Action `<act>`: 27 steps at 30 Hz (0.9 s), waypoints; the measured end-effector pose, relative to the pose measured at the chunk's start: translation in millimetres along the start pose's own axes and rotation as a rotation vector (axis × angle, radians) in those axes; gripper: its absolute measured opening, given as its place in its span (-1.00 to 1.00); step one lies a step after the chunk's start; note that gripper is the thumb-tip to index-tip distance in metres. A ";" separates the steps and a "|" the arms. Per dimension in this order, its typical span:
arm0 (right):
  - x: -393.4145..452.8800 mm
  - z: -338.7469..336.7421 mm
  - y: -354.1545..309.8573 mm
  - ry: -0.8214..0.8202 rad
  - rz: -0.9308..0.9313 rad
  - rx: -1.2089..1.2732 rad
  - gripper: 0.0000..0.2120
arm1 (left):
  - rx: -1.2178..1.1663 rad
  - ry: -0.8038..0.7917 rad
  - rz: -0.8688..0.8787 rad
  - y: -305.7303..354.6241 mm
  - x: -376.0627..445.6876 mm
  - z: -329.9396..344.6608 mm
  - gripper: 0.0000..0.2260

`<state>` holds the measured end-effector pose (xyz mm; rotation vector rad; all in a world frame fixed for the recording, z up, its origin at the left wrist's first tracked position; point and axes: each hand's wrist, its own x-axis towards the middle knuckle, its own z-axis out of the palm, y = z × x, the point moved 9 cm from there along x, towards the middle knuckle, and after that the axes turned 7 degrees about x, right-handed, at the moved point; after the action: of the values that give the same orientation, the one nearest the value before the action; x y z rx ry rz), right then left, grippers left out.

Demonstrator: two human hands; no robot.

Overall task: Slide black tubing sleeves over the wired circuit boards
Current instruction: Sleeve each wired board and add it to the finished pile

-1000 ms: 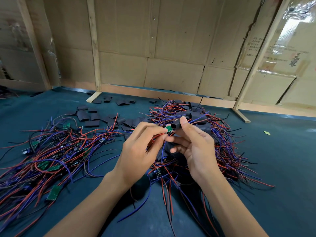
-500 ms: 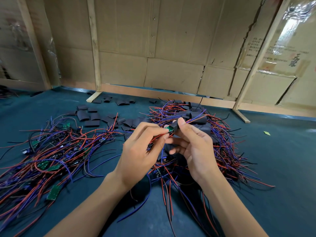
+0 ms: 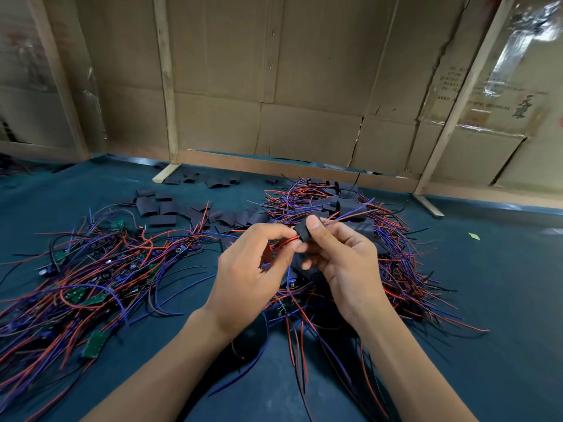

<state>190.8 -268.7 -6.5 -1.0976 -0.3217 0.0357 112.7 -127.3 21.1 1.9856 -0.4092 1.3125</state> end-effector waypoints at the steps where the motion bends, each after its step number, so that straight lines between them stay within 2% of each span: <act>1: 0.5 -1.1 1.2 0.008 0.001 -0.008 -0.64 | -0.002 0.001 0.002 1.2 -0.4 0.3 -0.84; 6: -0.5 -2.3 1.1 0.035 -0.005 0.020 -0.66 | -0.017 -0.002 0.007 2.6 -0.8 1.7 -0.83; 9: 1.1 -6.1 -13.8 0.108 -0.057 0.038 -0.75 | -0.020 -0.022 0.006 1.5 -0.5 3.5 -0.86; 14: 37.1 -20.9 -56.3 0.248 -0.101 0.079 -0.80 | -0.009 -0.057 -0.135 -16.3 -4.7 6.4 -0.82; 18: 81.6 -47.1 -68.7 0.399 0.108 0.113 -0.79 | 0.049 -0.135 -0.256 -31.7 -10.9 15.9 -0.83; 23: 106.8 -57.8 -47.2 0.425 0.394 0.104 -0.91 | 0.066 -0.219 -0.288 -37.4 -16.2 26.8 -0.88; 27: 101.4 -64.5 -39.4 0.531 0.466 0.149 -0.83 | 0.065 -0.247 -0.287 -37.1 -17.0 29.5 -0.87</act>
<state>299.9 -323.9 25.6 -0.9731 0.4110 0.1756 147.5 -124.2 -15.2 2.1757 -0.1871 0.9176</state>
